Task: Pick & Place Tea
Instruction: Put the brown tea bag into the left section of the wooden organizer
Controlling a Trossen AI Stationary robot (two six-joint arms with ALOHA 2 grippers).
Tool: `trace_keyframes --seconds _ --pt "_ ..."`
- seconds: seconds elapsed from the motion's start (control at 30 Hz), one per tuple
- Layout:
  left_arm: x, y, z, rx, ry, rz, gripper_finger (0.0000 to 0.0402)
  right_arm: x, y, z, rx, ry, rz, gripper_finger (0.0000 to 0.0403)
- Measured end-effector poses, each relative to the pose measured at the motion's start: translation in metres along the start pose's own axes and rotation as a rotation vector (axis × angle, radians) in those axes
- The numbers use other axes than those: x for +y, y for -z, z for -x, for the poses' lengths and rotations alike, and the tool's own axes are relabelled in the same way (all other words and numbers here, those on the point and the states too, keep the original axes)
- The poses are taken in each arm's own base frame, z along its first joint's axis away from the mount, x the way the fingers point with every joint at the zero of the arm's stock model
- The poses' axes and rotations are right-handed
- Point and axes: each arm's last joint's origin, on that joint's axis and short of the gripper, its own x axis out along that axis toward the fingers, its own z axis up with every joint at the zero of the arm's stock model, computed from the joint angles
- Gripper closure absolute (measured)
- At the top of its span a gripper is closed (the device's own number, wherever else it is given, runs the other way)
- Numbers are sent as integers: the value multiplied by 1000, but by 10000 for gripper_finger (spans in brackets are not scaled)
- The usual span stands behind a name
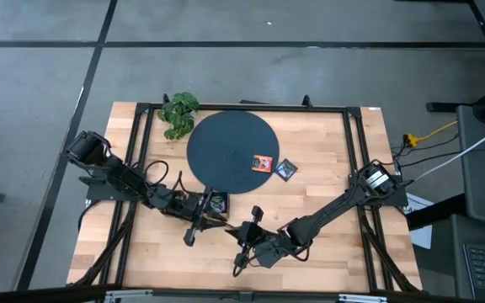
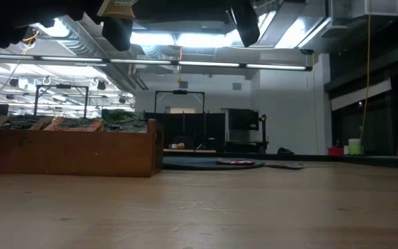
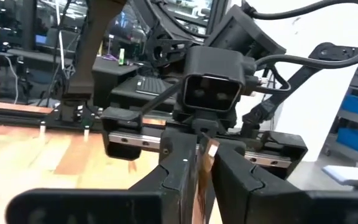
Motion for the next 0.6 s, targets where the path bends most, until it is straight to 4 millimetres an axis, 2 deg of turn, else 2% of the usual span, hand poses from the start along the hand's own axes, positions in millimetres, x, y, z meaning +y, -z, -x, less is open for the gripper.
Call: trace_keyframes --seconds 0.13,0.3,0.47,0.6 --pt "-1 0 0 5 22 0 358 0 0 0 3 -5 0 402" --pt "-1 0 0 11 51 -23 396 0 0 0 2 -5 0 402" --pt "-1 1 0 32 42 -30 399 0 1 0 14 -13 6 369" --pt "-4 0 6 96 -82 -23 400 -3 5 0 55 1 8 335"
